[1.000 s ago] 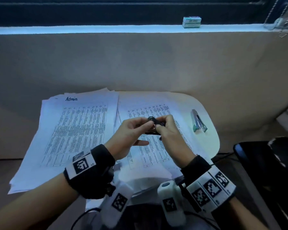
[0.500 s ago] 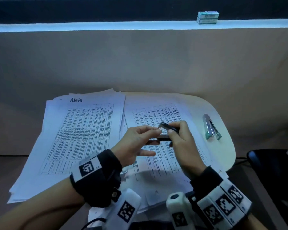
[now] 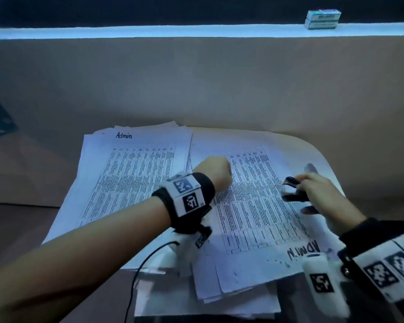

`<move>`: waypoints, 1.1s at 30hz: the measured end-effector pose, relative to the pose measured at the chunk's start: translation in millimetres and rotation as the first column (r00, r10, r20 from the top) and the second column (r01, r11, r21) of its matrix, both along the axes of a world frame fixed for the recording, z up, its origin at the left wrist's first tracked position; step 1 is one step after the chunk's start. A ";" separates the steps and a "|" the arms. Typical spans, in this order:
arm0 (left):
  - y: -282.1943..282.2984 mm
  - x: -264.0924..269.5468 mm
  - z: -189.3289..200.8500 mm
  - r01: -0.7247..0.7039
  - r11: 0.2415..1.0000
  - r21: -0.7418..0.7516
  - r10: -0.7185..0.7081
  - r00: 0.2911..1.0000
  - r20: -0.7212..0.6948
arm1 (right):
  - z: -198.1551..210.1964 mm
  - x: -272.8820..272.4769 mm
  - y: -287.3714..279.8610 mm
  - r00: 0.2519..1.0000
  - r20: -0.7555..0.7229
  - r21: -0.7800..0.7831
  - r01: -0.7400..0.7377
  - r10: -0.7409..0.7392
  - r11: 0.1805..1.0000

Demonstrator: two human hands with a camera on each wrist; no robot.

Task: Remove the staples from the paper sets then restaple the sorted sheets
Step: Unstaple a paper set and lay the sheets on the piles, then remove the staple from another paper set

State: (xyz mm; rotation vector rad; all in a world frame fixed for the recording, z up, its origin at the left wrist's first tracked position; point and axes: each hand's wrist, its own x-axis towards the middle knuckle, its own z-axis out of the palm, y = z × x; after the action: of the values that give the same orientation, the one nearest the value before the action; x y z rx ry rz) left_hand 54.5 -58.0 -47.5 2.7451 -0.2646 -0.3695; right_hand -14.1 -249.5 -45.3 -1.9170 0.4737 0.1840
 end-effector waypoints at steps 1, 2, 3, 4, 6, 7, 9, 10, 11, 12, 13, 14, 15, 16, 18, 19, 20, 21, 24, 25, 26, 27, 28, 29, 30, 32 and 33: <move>4.6 4.3 0.1 -0.017 1.000 0.021 0.017 1.000 0.000 | -1.2 1.3 3.1 0.998 -0.061 0.051 -0.013 0.016 0.999; 9.6 8.3 1.3 -0.040 0.998 0.045 0.040 0.999 -0.007 | -2.8 1.7 6.5 0.993 -0.114 0.092 -0.021 0.032 0.996; 14.4 12.1 2.9 -0.061 0.996 0.065 0.062 0.998 -0.009 | -4.7 1.4 11.2 0.988 -0.149 0.128 -0.025 0.044 0.991; 18.9 15.8 4.7 -0.082 0.994 0.078 0.083 0.996 -0.012 | -6.5 0.6 17.1 0.985 -0.164 0.167 -0.031 0.059 0.985; 24.2 20.9 6.8 -0.124 0.988 0.094 0.126 0.992 -0.014 | -12.2 -1.4 26.1 0.983 -0.158 0.204 -0.065 0.099 0.977; 24.9 22.7 8.2 -0.134 0.983 0.128 0.138 0.990 -0.016 | -15.9 -2.1 28.6 0.980 -0.142 0.191 -0.113 0.141 0.975; 23.7 23.6 10.8 -0.144 0.965 0.220 0.157 0.987 -0.042 | -22.4 -4.6 29.6 0.962 -0.121 0.136 -0.227 0.243 0.964; 22.7 23.4 12.5 -0.159 0.956 0.248 0.180 0.981 -0.067 | -23.5 -6.1 30.3 0.956 -0.110 0.097 -0.263 0.273 0.960; 22.2 24.4 12.6 -0.184 0.949 0.255 0.216 0.971 -0.102 | -24.5 -7.7 30.6 0.954 -0.099 0.056 -0.280 0.284 0.958; 22.1 24.8 12.7 -0.217 0.946 0.239 0.253 0.958 -0.134 | -25.3 -8.4 30.2 0.954 -0.089 0.023 -0.285 0.286 0.958; 22.3 25.5 11.3 -0.261 0.944 0.200 0.294 0.942 -0.160 | -25.8 -8.6 29.9 0.955 -0.081 0.006 -0.286 0.285 0.958; 21.9 25.9 9.7 -0.319 0.939 0.128 0.337 0.926 -0.171 | -26.0 -8.5 29.5 0.956 -0.069 0.003 -0.285 0.284 0.959; 21.3 27.1 7.8 -0.385 0.922 0.026 0.384 0.906 -0.181 | -25.4 -9.2 29.5 0.957 -0.055 0.003 -0.284 0.284 0.959; 21.5 28.3 6.1 -0.447 0.890 -0.088 0.425 0.884 -0.194 | -26.1 -10.2 29.7 0.957 -0.043 -0.012 -0.289 0.288 0.957; 21.6 32.3 3.3 -0.540 0.801 -0.257 0.490 0.839 -0.236 | -27.0 -13.3 30.1 0.954 -0.005 -0.098 -0.300 0.301 0.949; 22.2 34.3 2.3 -0.577 0.760 -0.300 0.513 0.815 -0.268 | -25.9 -14.6 30.5 0.951 0.014 -0.138 -0.303 0.308 0.943; 23.0 35.4 2.3 -0.597 0.729 -0.334 0.523 0.801 -0.292 | -25.3 -15.3 30.6 0.952 0.027 -0.145 -0.299 0.306 0.943; 23.3 37.1 2.6 -0.601 0.714 -0.360 0.523 0.799 -0.298 | -23.7 -15.5 30.8 0.954 0.038 -0.117 -0.292 0.298 0.949; 19.7 37.8 9.7 -0.520 0.741 -0.424 0.484 0.852 -0.198 | -23.3 -11.5 27.5 0.969 0.041 -0.029 -0.243 0.244 0.970; 18.3 37.8 13.3 -0.484 0.757 -0.439 0.474 0.869 -0.142 | -22.8 -11.0 26.4 0.972 0.055 -0.012 -0.229 0.229 0.973; 17.7 37.8 17.0 -0.453 0.767 -0.454 0.468 0.879 -0.086 | -23.0 -10.5 25.0 0.974 0.074 0.004 -0.216 0.215 0.976; 18.0 39.7 19.3 -0.432 0.764 -0.480 0.470 0.882 -0.045 | -22.1 -10.8 23.7 0.974 0.098 0.011 -0.205 0.203 0.979; 18.8 42.3 21.4 -0.413 0.748 -0.519 0.468 0.883 -0.030 | -21.0 -11.0 21.8 0.974 0.119 0.001 -0.194 0.192 0.981; 20.0 44.4 23.8 -0.406 0.712 -0.574 0.463 0.885 -0.052 | -18.6 -11.7 20.1 0.972 0.141 -0.021 -0.185 0.186 0.983; 21.4 45.1 27.7 -0.403 0.670 -0.623 0.454 0.887 -0.086 | -16.8 -11.4 17.8 0.972 0.149 -0.038 -0.179 0.183 0.983; 24.1 44.1 35.6 -0.395 0.582 -0.711 0.430 0.891 -0.142 | -12.4 -10.7 13.9 0.971 0.142 -0.043 -0.189 0.193 0.981; 24.9 43.3 39.3 -0.380 0.549 -0.745 0.420 0.896 -0.147 | -10.8 -10.0 12.8 0.969 0.142 -0.056 -0.199 0.205 0.978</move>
State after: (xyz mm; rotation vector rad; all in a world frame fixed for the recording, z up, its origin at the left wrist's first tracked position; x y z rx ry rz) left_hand 97.8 -33.0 -8.1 1.8717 0.1851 -0.0282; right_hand -24.1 -236.7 -56.1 -2.0026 0.1845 0.1645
